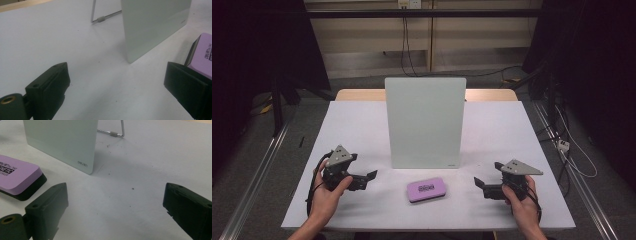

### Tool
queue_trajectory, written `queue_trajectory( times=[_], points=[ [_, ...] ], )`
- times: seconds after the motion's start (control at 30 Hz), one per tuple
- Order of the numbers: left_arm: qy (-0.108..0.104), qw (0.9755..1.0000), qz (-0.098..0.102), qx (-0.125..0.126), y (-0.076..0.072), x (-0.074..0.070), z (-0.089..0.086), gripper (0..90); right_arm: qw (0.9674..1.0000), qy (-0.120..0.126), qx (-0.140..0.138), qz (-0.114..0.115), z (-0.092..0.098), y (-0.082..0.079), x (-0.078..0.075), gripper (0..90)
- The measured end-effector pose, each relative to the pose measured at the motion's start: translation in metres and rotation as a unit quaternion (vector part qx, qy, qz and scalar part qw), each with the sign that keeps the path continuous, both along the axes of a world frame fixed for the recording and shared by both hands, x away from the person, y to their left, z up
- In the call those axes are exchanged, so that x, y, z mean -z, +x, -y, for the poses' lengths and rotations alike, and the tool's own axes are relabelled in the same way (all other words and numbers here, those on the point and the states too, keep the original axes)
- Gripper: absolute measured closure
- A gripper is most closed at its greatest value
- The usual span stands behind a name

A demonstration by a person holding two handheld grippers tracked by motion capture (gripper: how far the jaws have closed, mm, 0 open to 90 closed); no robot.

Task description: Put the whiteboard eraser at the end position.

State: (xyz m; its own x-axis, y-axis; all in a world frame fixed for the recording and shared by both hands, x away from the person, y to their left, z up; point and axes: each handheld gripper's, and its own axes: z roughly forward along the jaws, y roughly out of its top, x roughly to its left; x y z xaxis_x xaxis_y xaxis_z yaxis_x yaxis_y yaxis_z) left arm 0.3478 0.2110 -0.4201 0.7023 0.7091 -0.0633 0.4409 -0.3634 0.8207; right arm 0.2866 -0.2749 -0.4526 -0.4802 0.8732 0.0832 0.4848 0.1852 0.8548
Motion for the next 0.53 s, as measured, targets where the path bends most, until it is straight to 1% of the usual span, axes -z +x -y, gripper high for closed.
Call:
queue_trajectory(
  times=[0.03, 0.13, 0.17, 0.2, 0.23, 0.3, 0.33, 0.37, 0.43, 0.47, 0.53],
  points=[
    [-0.004, 1.0000, -0.002, -0.003, -0.001, 0.001, -0.001, 6.3, 1.0000, 0.000, 0.000, -0.001, 0.000, 0.000, 0.000, 6.3],
    [-0.012, 0.9999, 0.003, -0.011, -0.005, 0.008, -0.004, 6.3, 1.0000, -0.001, -0.001, -0.002, -0.001, 0.000, 0.000, 6.3],
    [-0.012, 0.9998, 0.001, -0.014, -0.007, 0.010, -0.005, 6.3, 1.0000, -0.001, -0.001, -0.002, -0.001, -0.001, 0.000, 6.3],
    [-0.013, 0.9998, -0.005, -0.013, -0.008, 0.012, -0.006, 6.3, 1.0000, -0.001, -0.002, -0.002, 0.000, -0.001, 0.000, 6.3],
    [-0.016, 0.9998, -0.007, -0.012, -0.009, 0.014, -0.007, 6.3, 1.0000, -0.003, -0.003, -0.001, 0.000, -0.001, 0.000, 6.3],
    [-0.019, 0.9995, -0.005, -0.025, -0.011, 0.015, -0.010, 6.3, 1.0000, -0.002, -0.002, 0.001, 0.000, -0.002, 0.000, 6.3],
    [-0.024, 0.9992, -0.008, -0.030, -0.011, 0.015, -0.012, 6.3, 1.0000, -0.003, -0.003, 0.001, 0.001, -0.002, 0.000, 6.3],
    [-0.030, 0.9989, -0.010, -0.034, -0.010, 0.015, -0.013, 6.3, 1.0000, -0.001, -0.002, -0.001, 0.001, -0.002, -0.001, 6.3],
    [-0.033, 0.9987, -0.009, -0.038, -0.009, 0.014, -0.015, 6.3, 1.0000, -0.001, -0.003, -0.001, 0.001, -0.002, -0.001, 6.3],
    [-0.031, 0.9987, -0.008, -0.040, -0.008, 0.014, -0.016, 6.3, 1.0000, -0.002, -0.004, -0.002, 0.001, -0.002, 0.000, 6.3],
    [-0.036, 0.9984, -0.008, -0.042, -0.007, 0.014, -0.017, 6.3, 1.0000, -0.003, -0.007, -0.005, 0.000, -0.001, 0.000, 6.2]
  ],
)
